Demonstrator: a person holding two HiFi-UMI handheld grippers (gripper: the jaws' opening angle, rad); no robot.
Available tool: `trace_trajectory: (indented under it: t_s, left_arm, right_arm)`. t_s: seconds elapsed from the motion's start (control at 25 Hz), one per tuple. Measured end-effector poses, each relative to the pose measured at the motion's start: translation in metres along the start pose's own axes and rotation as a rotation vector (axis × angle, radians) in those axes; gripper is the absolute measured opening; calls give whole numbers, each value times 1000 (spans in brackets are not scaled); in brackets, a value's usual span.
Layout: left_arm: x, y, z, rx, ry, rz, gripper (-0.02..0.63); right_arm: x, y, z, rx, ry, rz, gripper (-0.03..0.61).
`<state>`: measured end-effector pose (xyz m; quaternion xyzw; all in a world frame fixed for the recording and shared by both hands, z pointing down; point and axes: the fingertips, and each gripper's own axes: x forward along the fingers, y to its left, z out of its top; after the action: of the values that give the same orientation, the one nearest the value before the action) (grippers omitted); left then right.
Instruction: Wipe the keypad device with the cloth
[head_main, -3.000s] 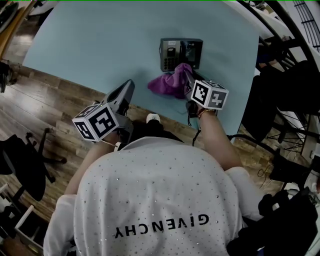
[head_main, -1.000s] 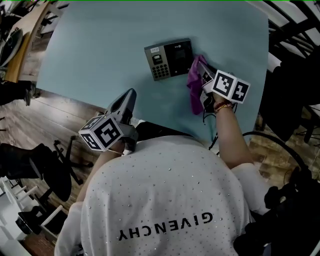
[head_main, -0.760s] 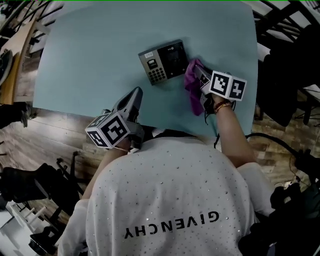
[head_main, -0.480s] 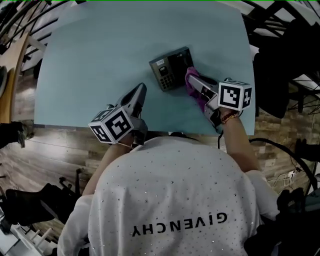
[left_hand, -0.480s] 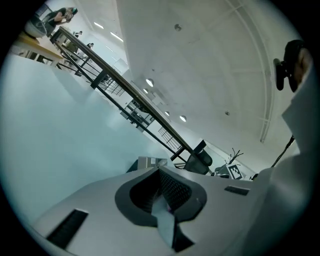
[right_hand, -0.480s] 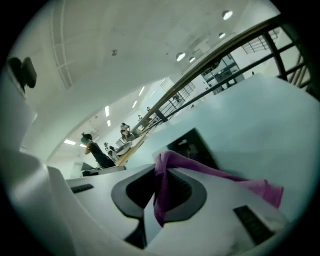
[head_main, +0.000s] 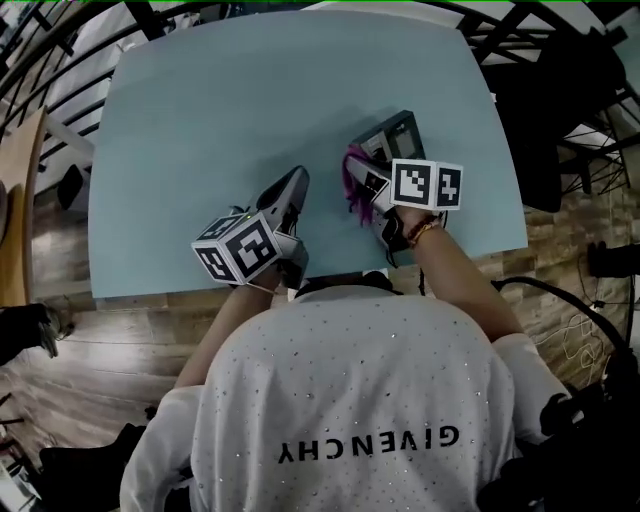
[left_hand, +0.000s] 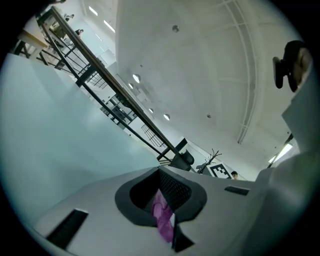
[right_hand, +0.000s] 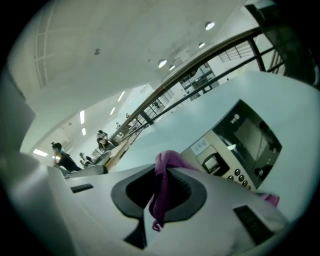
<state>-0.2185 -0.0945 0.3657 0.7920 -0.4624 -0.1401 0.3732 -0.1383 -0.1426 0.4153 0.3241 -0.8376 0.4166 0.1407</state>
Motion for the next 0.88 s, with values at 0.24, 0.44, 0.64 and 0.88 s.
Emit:
trace_trajectory:
  t_s: [0.24,0.44,0.64,0.88]
  left_arm:
    - [-5,-3,-24,-16,160,-105,0]
    - [-1,-10,-28,-31,199,-157,2]
    - [4,-13,-27,-47,182,-178,0]
    - [0,-9,-18,-51,127,-138,0]
  right_arm:
    - [-4,-37,-5,6,-65,-215,31]
    - [-34,-65,-46,36,-45,-307,31]
    - [-63,-93,-73,132,-50,-329,31]
    - [-157,-70,58,-221,-404,-430,31]
